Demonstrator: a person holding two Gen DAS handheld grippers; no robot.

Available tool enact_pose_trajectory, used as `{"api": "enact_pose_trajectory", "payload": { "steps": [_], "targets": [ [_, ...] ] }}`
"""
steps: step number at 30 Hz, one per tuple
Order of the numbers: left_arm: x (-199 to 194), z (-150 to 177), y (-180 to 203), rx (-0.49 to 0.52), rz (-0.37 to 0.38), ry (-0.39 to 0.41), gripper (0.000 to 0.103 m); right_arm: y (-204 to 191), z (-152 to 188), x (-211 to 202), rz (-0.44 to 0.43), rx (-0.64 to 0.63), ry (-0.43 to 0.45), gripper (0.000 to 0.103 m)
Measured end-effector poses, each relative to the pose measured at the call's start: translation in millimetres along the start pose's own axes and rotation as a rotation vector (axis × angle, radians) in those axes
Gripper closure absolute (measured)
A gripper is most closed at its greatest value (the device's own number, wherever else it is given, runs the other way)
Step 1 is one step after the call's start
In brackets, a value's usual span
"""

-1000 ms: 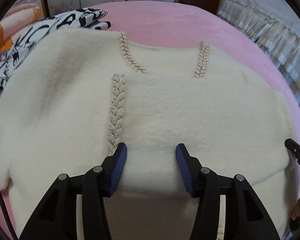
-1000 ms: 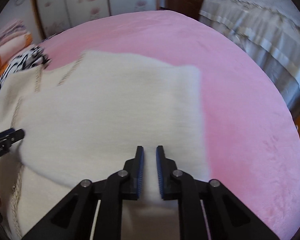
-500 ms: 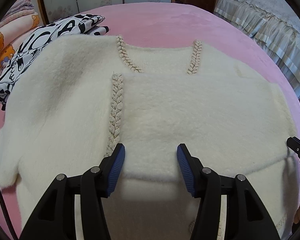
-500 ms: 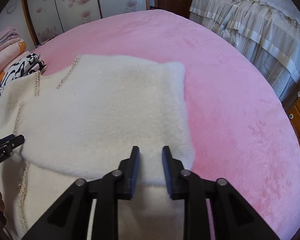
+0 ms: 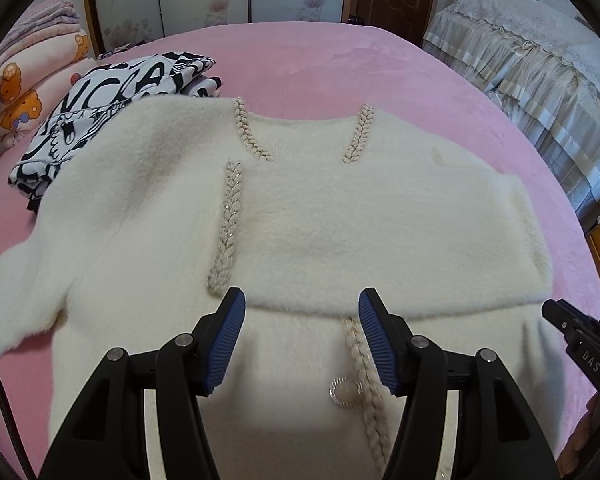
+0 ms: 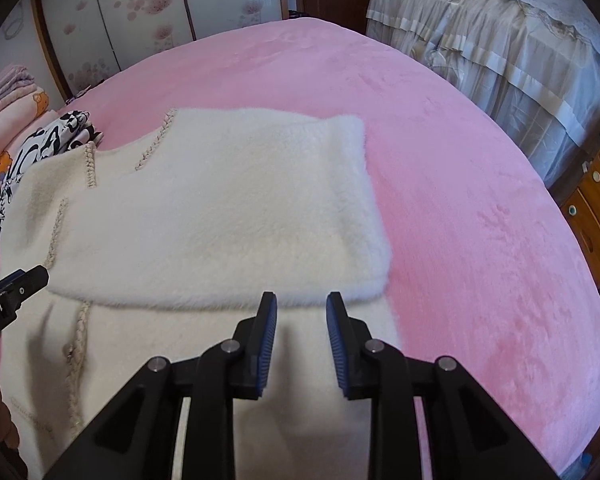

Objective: Fold large clothes
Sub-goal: 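Move the left tool to the other cardigan sleeve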

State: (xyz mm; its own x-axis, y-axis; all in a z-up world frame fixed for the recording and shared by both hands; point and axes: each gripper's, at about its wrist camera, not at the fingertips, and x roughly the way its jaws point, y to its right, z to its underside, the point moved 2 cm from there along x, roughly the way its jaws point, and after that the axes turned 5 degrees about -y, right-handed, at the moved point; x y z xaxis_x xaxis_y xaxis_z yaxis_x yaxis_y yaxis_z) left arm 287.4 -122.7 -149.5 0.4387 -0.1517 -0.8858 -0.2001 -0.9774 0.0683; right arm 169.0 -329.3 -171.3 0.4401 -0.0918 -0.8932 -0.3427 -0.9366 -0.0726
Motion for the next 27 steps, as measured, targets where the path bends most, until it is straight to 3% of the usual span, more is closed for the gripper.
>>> {"api": "enact_pose_trajectory", "payload": {
  "steps": [13,19,27],
  "targets": [
    [-87.6,83.8,-45.4,-0.056,0.029,-0.019,0.04,-48.9,70.7,-64.2,-0.093,-0.025,-0.019,0.077],
    [-121.4,114.3,-89.4,-0.123,0.032,-0.011,0.038,-94.6,94.5,-85.8,-0.129,-0.116,-0.022,0.077],
    [-147.2,124.8,-157.3,-0.246,0.068,0.045,0.037,-175.8,122.2,-104.0,-0.205,-0.266,-0.038,0.077]
  ]
}}
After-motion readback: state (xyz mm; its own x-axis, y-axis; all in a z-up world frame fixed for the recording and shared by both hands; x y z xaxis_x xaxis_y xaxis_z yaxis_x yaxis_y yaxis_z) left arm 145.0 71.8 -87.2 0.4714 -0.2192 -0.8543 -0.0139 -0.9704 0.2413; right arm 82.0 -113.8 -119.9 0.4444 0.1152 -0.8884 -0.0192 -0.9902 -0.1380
